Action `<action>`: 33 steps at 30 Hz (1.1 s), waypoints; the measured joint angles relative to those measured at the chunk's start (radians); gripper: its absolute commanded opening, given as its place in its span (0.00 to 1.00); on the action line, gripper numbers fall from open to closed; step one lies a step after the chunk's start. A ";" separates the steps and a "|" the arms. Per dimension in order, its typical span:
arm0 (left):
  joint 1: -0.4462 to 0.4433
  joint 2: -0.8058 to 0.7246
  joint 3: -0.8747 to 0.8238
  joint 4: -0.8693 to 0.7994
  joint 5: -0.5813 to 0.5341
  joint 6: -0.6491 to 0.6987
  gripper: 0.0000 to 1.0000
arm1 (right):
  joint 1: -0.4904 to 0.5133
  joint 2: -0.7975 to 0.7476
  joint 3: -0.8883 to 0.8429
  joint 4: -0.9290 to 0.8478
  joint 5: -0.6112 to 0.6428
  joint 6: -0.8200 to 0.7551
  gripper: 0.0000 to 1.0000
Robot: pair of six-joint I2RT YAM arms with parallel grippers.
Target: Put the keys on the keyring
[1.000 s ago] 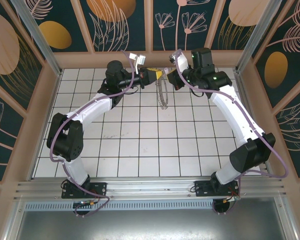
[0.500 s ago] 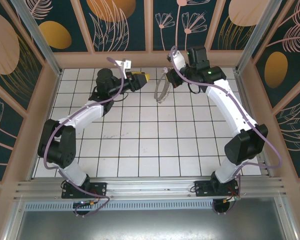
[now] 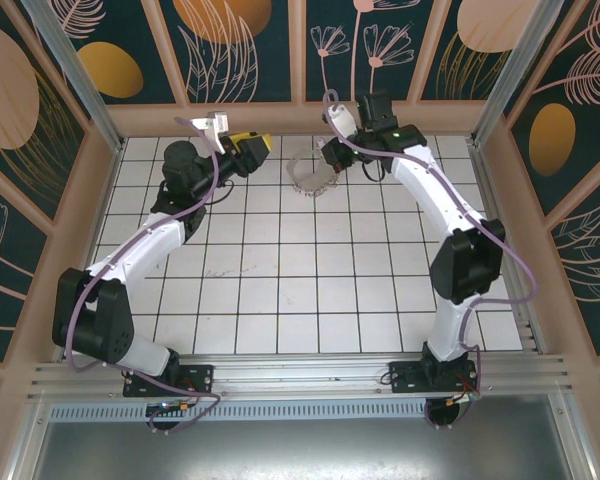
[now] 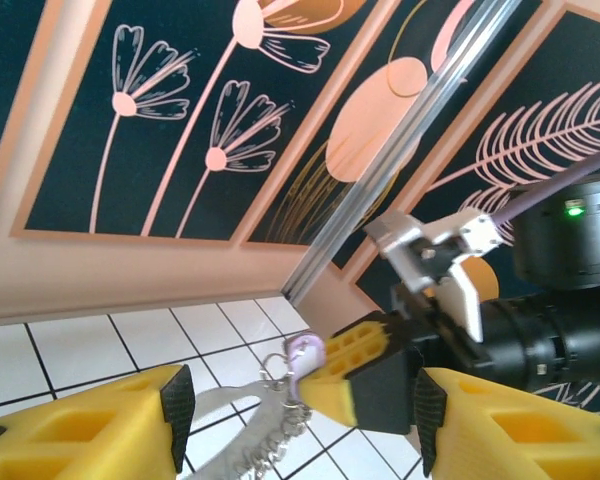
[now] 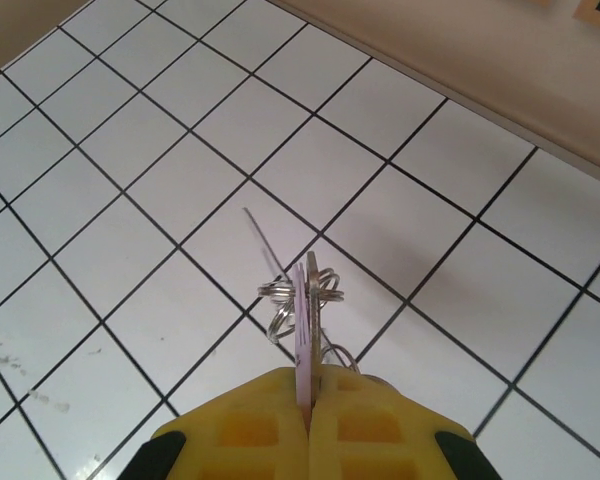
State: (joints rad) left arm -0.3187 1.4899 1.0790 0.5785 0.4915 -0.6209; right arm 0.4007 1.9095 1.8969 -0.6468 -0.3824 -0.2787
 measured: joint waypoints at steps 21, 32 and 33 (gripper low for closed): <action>0.011 -0.019 -0.016 -0.029 -0.029 -0.005 0.65 | 0.167 0.082 -0.396 0.249 -0.052 0.157 0.00; 0.011 -0.019 -0.049 0.010 -0.028 -0.050 0.65 | 0.251 -0.023 -0.582 0.359 -0.037 0.283 0.00; 0.011 -0.019 -0.049 0.013 -0.028 -0.051 0.65 | 0.258 -0.023 -0.593 0.367 -0.036 0.292 0.00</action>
State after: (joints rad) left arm -0.3073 1.4704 1.0302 0.5915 0.4633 -0.6724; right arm 0.6586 1.8870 1.3037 -0.2794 -0.4183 0.0132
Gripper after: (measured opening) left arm 0.654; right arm 0.050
